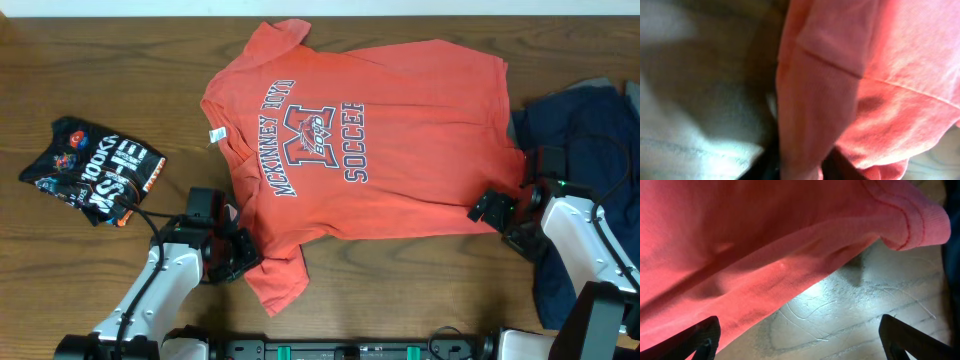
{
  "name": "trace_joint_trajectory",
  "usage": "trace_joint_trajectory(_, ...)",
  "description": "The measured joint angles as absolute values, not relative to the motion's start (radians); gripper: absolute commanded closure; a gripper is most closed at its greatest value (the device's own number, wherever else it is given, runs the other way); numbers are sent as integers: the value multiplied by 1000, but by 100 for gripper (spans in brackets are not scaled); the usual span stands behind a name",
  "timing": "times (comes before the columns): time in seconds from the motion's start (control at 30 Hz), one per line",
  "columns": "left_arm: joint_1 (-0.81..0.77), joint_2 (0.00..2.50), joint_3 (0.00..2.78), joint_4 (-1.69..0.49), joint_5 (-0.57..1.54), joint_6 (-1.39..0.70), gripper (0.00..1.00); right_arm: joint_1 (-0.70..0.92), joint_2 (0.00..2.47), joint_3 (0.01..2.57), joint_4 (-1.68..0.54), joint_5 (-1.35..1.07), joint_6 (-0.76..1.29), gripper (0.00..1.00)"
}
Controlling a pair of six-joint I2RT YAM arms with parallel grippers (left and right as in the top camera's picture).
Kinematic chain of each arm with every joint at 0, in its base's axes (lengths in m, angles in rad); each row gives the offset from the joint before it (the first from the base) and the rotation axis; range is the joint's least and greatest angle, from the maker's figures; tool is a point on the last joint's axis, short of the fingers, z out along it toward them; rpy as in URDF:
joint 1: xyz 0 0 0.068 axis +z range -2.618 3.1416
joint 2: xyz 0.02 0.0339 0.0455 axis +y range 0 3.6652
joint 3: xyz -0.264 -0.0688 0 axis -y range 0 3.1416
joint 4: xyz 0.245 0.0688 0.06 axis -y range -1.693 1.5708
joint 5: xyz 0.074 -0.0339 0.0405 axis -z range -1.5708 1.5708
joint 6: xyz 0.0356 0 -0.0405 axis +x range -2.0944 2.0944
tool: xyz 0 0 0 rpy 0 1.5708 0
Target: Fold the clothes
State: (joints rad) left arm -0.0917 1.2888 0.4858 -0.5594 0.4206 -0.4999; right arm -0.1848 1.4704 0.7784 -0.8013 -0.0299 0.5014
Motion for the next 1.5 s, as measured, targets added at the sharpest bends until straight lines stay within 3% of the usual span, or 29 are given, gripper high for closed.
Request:
trace_joint_trajectory(0.13,-92,1289,485,-570,424,-499,94,-192,1470,778,-820,-28,503,1)
trace_joint_trajectory(0.6,-29,1267,510,-568,430,-497,94,-278,1470,777,-788,-7,520,1)
trace_joint_trajectory(1.23,35,1219,515,-572,431,-497,94,-281,1470,679,-450,27,741,5)
trace_joint_trajectory(1.4,35,1219,515,-572,431,-497,94,-281,1470,678,-453,26,805,9)
trace_joint_trajectory(1.5,35,1219,515,-572,431,-497,94,-281,1470,677,-469,36,821,18)
